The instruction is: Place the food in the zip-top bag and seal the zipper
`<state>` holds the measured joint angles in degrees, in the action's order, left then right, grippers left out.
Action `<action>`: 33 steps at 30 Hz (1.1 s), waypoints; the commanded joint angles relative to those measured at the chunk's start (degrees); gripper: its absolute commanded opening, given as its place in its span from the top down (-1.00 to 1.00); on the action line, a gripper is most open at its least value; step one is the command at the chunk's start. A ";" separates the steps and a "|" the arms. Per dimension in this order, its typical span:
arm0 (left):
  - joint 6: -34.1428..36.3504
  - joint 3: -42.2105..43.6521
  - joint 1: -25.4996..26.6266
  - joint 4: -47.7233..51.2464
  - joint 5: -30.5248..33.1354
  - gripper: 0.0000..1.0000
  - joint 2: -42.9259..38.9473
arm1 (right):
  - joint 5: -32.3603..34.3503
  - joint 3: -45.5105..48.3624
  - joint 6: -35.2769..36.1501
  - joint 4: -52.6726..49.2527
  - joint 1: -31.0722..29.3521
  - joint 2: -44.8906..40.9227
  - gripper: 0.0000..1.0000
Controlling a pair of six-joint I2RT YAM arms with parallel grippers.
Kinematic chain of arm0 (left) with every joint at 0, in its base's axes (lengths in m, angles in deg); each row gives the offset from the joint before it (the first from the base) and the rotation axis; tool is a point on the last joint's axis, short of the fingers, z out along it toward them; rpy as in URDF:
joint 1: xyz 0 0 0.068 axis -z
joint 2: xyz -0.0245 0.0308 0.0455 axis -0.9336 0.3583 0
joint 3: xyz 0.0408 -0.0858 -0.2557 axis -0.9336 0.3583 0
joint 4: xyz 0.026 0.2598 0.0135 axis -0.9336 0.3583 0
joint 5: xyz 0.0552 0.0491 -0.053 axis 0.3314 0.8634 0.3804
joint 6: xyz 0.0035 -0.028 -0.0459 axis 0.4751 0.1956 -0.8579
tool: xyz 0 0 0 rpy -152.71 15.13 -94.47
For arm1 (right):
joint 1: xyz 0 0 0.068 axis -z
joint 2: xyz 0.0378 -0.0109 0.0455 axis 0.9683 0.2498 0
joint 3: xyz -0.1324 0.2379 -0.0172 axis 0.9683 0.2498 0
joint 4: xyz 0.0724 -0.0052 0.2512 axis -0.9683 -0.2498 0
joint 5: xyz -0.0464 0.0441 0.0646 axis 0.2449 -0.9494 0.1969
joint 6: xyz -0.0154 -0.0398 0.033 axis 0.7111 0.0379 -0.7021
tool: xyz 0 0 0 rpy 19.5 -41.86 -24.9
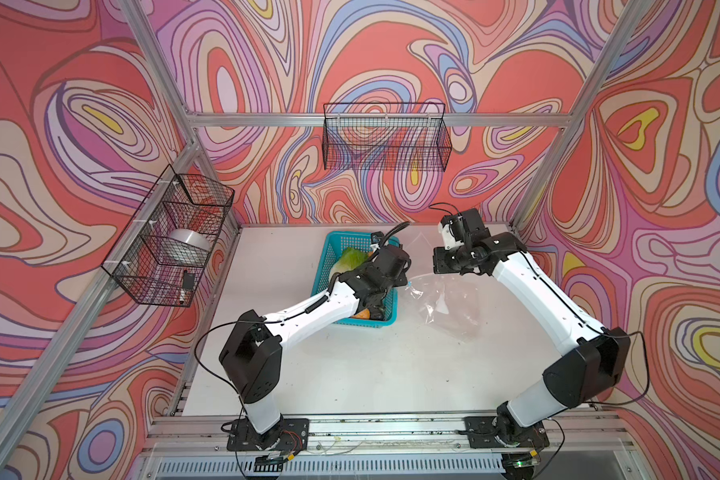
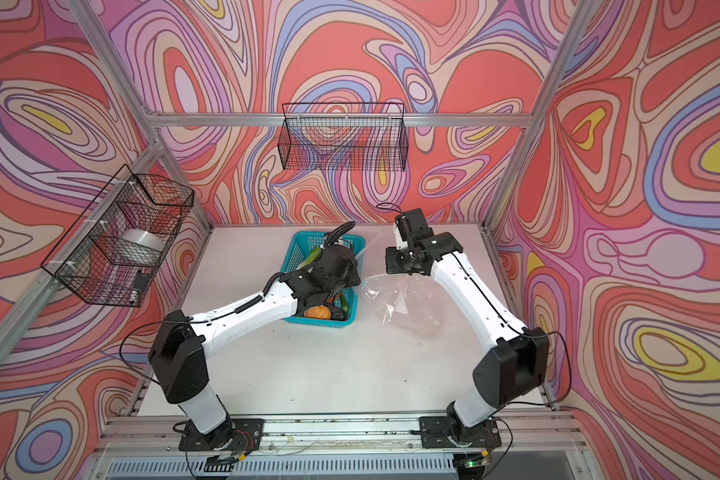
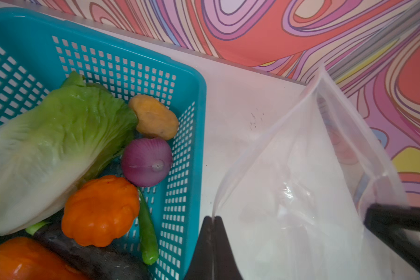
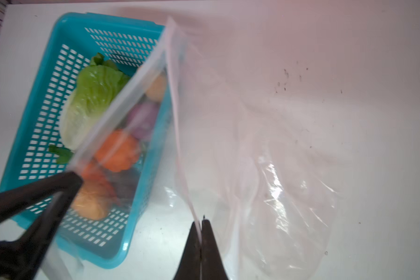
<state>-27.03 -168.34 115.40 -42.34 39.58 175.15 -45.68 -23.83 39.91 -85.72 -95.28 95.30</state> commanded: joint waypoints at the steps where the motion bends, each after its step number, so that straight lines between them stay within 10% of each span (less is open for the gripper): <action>1: 3.33 1.66 -0.46 -0.70 -2.17 1.00 0.89 | 0.50 -0.80 0.56 -0.30 0.85 -0.74 1.00; 11: 5.17 6.03 -1.92 -4.22 -8.34 1.00 0.85 | -8.79 7.00 -5.41 11.40 0.94 -7.40 1.00; 19: 5.41 5.44 -3.30 -4.11 -15.67 -0.23 -3.64 | -12.80 13.95 -8.94 17.34 0.95 -9.17 1.00; 33: 12.42 11.09 -11.65 6.75 -19.61 -0.45 -11.89 | -12.32 20.03 -12.50 23.49 0.94 -10.91 1.00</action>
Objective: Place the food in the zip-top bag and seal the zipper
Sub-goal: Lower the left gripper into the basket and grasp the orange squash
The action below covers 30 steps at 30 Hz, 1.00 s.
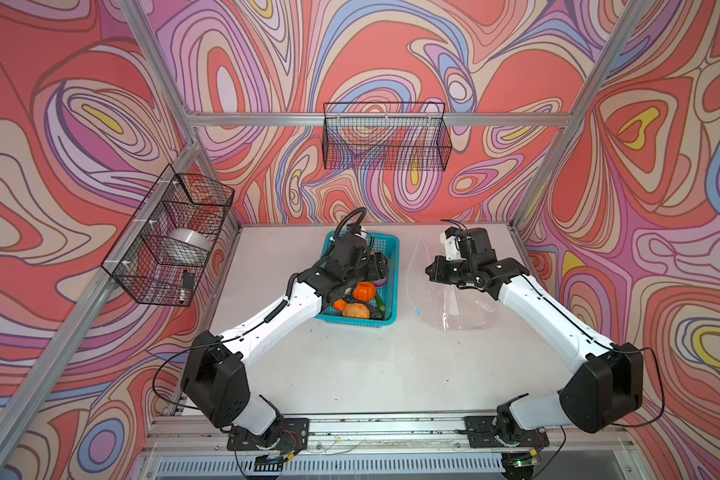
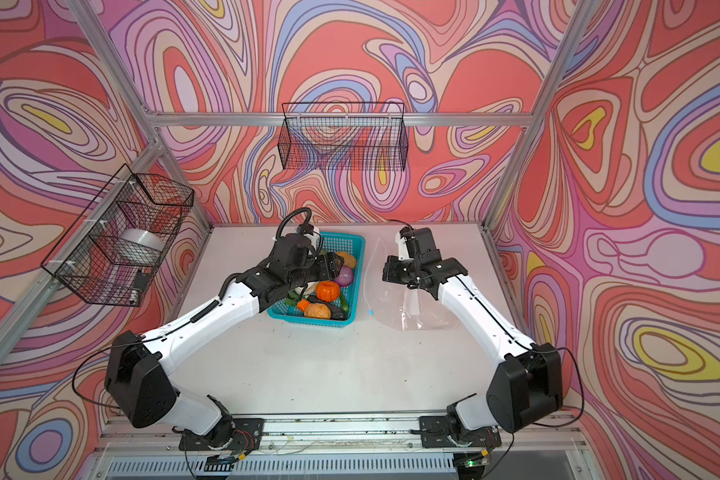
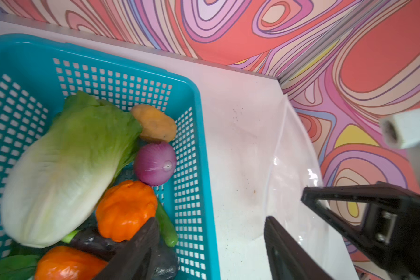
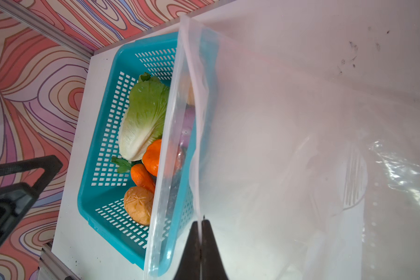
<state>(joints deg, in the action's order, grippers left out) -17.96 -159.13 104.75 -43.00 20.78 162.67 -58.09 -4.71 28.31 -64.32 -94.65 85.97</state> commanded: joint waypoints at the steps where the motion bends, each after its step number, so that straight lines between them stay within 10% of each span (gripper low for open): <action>1: 4.31 1.98 -1.16 8.88 -0.78 -0.45 0.98 | 0.09 1.05 -0.80 2.06 0.31 -1.68 1.00; 10: 8.21 -0.01 -1.19 15.94 1.12 -0.92 6.89 | 0.31 1.74 -1.40 2.29 0.31 -1.82 1.00; 30: 17.20 -13.43 -1.20 20.51 4.47 -0.87 25.58 | 0.02 2.27 -1.77 2.67 0.31 -3.07 1.00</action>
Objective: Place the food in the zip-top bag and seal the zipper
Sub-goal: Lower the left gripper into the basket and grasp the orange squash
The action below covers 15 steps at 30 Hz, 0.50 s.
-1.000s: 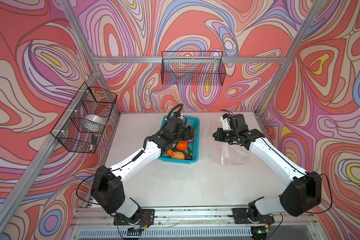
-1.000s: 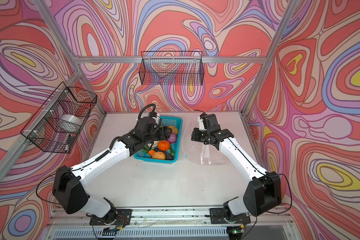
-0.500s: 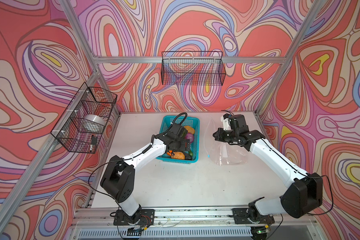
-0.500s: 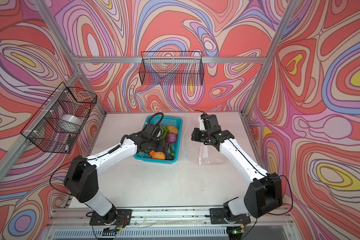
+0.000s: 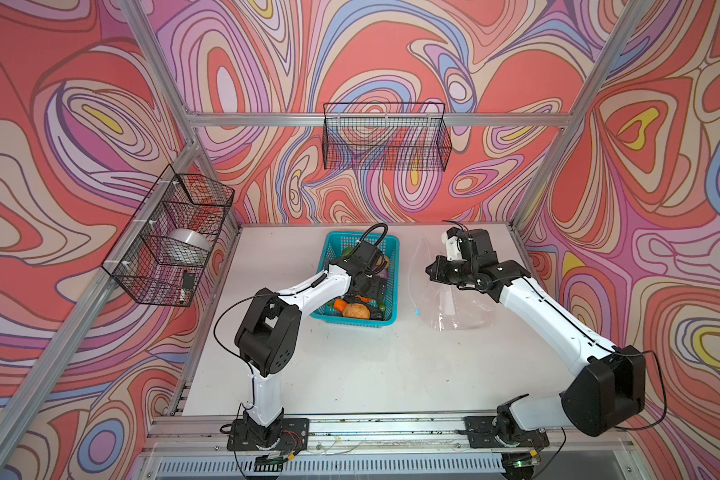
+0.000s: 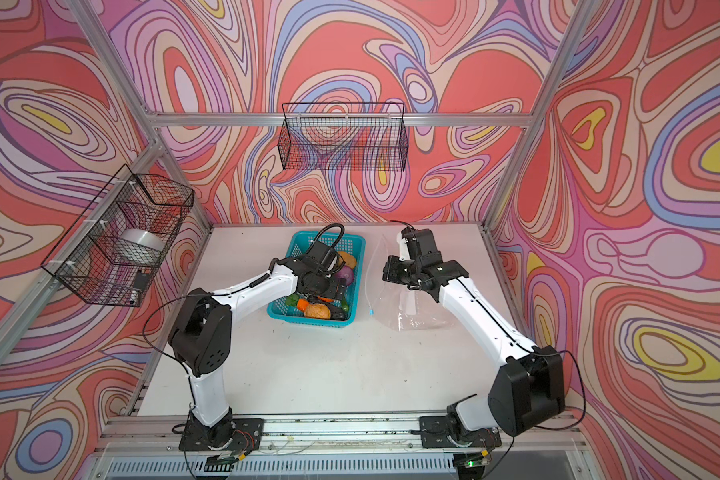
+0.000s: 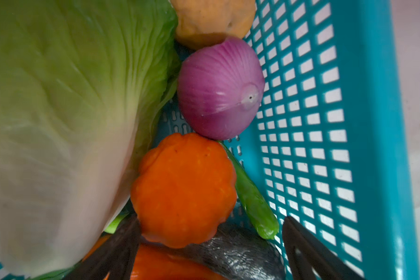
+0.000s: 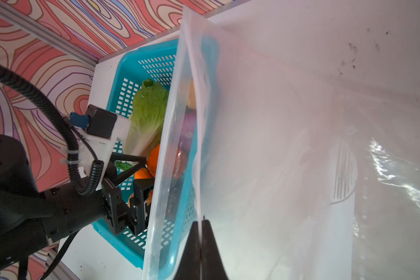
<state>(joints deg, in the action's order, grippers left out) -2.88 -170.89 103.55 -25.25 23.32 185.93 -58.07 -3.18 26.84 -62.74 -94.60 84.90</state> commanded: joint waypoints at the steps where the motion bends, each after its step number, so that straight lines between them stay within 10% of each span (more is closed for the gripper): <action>1: 2.29 -1.93 0.00 2.83 2.25 -0.87 3.05 | -0.02 0.93 -0.24 1.15 0.26 -2.07 1.00; 15: 2.85 -3.34 0.04 1.44 3.62 -0.82 7.11 | 0.18 1.12 -0.04 1.05 0.26 -2.49 1.00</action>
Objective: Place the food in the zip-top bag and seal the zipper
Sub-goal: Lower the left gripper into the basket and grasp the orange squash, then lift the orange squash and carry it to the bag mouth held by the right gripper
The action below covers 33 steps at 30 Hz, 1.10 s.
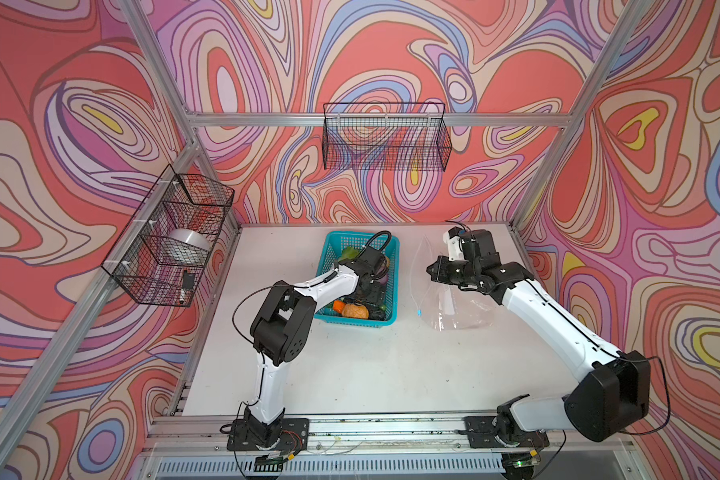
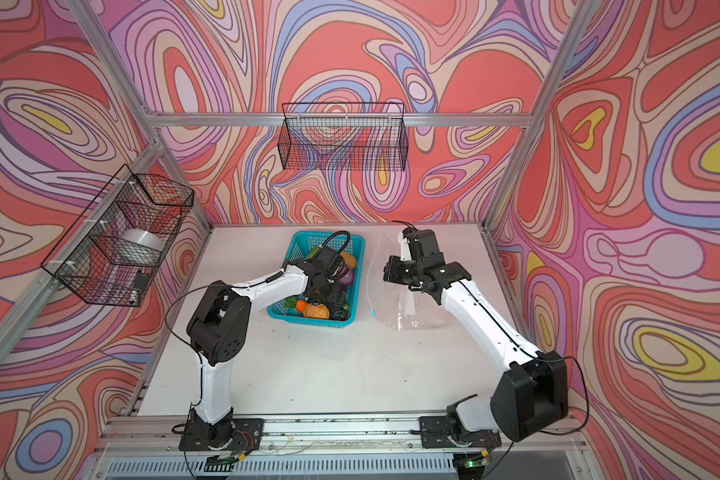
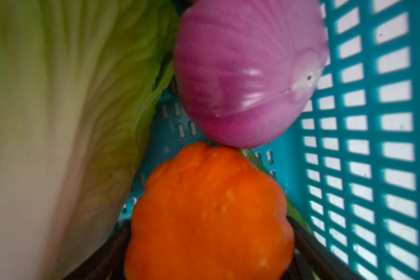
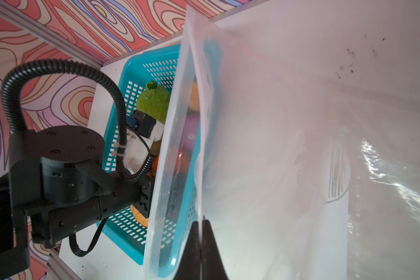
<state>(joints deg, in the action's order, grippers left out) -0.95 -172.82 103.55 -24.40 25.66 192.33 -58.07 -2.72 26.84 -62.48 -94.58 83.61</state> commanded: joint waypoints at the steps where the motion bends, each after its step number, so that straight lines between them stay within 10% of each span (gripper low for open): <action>1: 1.03 -1.47 0.00 0.45 1.35 -0.81 0.70 | 0.17 0.63 0.01 0.80 0.24 -1.21 1.00; 10: 1.52 -1.23 0.00 -0.19 0.97 -0.29 -0.03 | 0.08 0.59 -0.35 0.96 0.25 -0.95 1.00; 33: -10.06 13.46 0.08 -7.16 -10.77 -0.23 -27.17 | -0.11 3.28 -1.96 3.39 0.28 -1.62 1.00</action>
<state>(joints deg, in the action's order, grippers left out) -7.60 -160.91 103.55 -28.92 19.49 169.03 -58.25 -0.53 25.53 -60.56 -94.56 83.57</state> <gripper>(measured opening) 0.716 0.042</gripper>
